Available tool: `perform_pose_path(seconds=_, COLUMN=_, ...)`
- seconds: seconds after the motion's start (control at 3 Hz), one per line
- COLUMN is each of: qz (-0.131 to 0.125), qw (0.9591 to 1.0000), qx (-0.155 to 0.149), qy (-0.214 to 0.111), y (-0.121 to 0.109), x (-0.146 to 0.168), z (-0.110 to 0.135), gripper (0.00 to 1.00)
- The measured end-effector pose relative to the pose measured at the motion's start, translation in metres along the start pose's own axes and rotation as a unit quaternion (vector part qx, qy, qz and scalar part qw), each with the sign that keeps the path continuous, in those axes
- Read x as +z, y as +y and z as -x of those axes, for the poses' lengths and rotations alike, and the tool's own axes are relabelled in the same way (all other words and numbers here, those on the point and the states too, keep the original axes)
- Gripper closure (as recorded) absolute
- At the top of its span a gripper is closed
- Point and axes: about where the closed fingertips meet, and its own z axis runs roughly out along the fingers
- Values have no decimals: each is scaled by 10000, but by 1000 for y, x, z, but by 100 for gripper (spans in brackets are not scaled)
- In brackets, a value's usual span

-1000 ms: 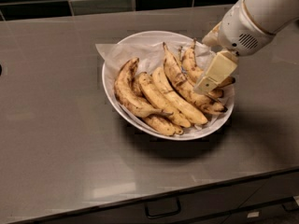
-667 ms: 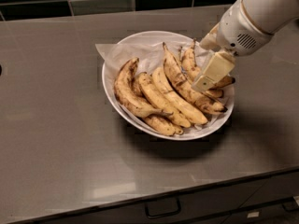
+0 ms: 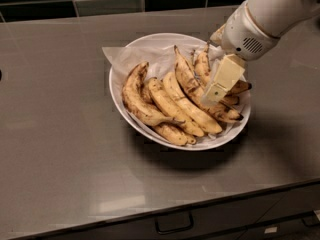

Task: Pick banana from white bowl

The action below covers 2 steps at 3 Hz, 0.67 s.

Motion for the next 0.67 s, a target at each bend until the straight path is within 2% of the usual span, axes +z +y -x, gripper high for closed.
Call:
perform_pose_path(seconds=0.33, qz=90, qw=9999, qx=-28, qy=-48, y=4, x=13, z=13, gripper=12)
perform_pose_path(seconds=0.67, qz=-47, qw=10000, qx=-44, qy=-12, y=12, x=13, z=25, gripper=19)
